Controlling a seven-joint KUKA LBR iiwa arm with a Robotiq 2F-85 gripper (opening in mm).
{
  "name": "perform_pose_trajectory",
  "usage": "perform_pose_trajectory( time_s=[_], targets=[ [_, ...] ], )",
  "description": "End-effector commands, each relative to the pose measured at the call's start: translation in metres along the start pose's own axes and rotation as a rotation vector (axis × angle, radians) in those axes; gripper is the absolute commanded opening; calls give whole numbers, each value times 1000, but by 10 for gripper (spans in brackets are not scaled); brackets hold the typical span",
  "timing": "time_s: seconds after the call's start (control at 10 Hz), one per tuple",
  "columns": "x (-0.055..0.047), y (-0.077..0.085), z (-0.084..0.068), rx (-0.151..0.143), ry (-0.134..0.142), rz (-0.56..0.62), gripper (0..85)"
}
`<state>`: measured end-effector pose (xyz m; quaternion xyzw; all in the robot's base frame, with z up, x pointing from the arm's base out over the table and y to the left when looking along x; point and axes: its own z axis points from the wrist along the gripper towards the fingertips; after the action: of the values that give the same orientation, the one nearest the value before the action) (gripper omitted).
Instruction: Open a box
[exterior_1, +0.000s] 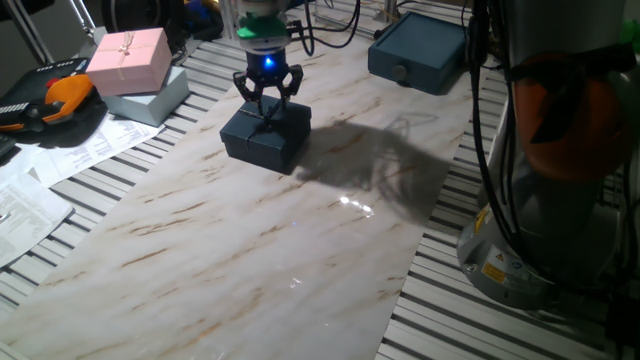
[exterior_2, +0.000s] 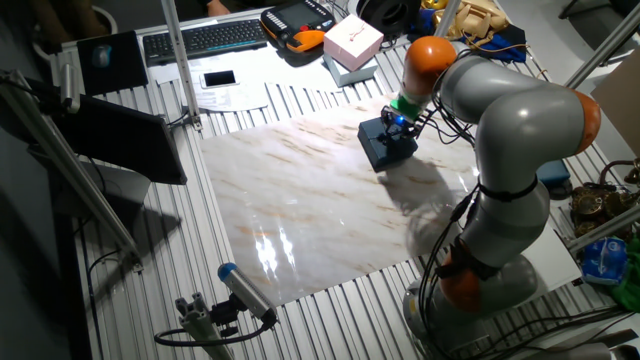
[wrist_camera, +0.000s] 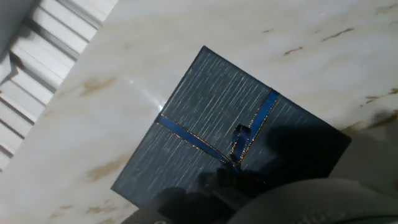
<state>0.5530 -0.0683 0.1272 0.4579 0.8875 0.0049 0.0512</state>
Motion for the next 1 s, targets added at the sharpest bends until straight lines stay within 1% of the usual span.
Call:
perform_pose_trajectory(
  time_s=[0.0,0.1,0.3,0.5,0.6,0.8,0.9],
  targets=[
    [-1,-2,-3,0,0,4,680],
    [-6,-6,-5,-10,19,4,680],
    [-10,-3,2,-3,20,12,680],
    [-12,2,10,11,11,21,680],
    [-13,3,12,12,9,22,680],
    [-14,4,17,13,8,25,680],
    [-13,6,20,14,6,25,680]
  ],
)
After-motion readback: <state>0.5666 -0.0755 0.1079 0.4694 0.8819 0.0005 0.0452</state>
